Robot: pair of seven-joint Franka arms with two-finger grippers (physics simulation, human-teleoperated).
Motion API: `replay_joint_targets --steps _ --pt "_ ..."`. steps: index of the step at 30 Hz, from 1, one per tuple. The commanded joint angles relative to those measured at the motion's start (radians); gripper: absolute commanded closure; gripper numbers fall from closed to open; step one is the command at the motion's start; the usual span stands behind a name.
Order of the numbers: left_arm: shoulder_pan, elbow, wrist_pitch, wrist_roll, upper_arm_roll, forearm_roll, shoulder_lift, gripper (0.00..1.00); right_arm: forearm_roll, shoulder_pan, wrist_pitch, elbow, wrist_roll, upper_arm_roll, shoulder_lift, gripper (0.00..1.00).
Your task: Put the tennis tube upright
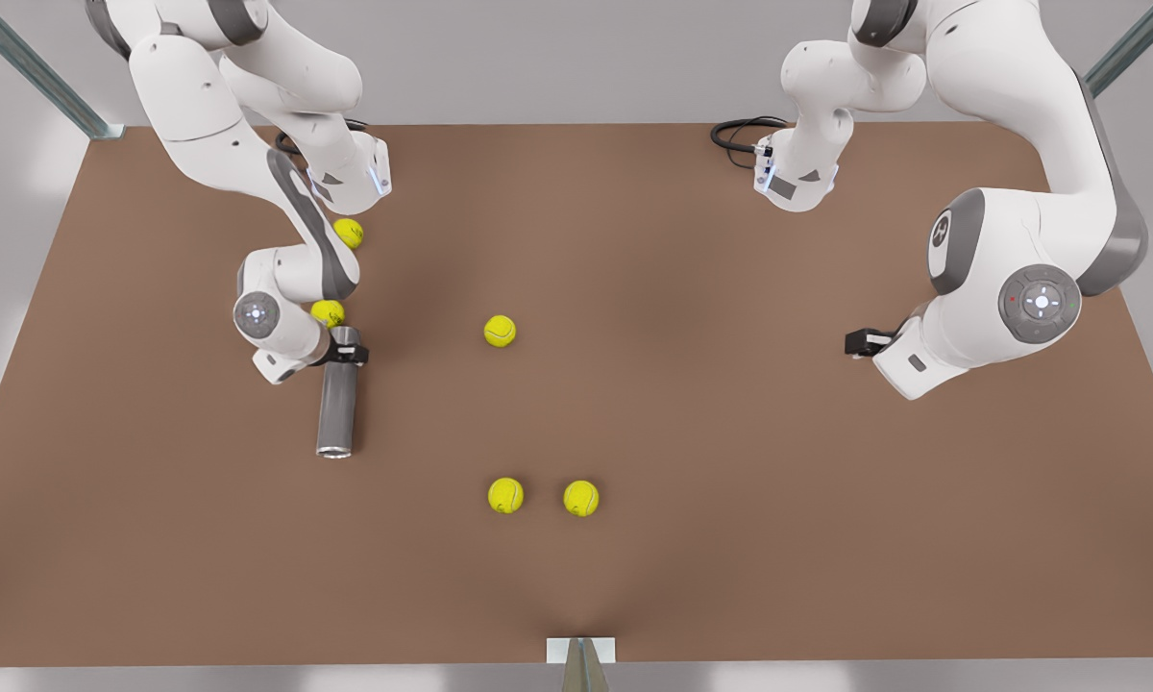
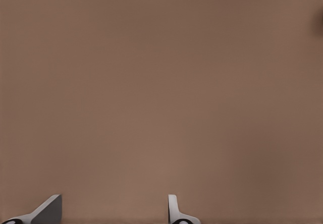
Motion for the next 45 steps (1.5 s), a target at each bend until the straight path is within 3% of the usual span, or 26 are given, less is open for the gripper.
replay_joint_targets --steps 1,22,24,32,37,45 --pt "0.000 0.000 0.000 0.000 0.000 0.000 0.000 0.00 0.000 0.000 0.000 0.002 0.000 0.000 0.001 0.00" --pt "0.000 0.000 -0.017 0.000 0.000 0.000 0.014 0.00 0.000 0.000 0.049 0.014 -0.023 0.000 0.070 0.00" --pt "0.000 0.000 -0.017 -0.002 0.000 0.000 0.014 0.00 0.000 0.000 0.049 0.014 -0.040 0.000 0.070 0.07" --pt "0.000 0.000 -0.017 -0.002 0.000 0.000 0.017 0.00 0.000 0.002 0.048 0.014 -0.041 0.000 0.079 0.07" --pt "0.000 0.000 -0.017 -0.002 0.000 0.000 0.017 0.00 0.000 0.002 0.048 0.015 -0.043 0.000 0.079 0.28" --pt "0.000 0.000 -0.021 -0.002 0.000 0.000 0.017 0.00 0.000 0.000 0.043 0.014 -0.045 0.000 0.079 0.29"
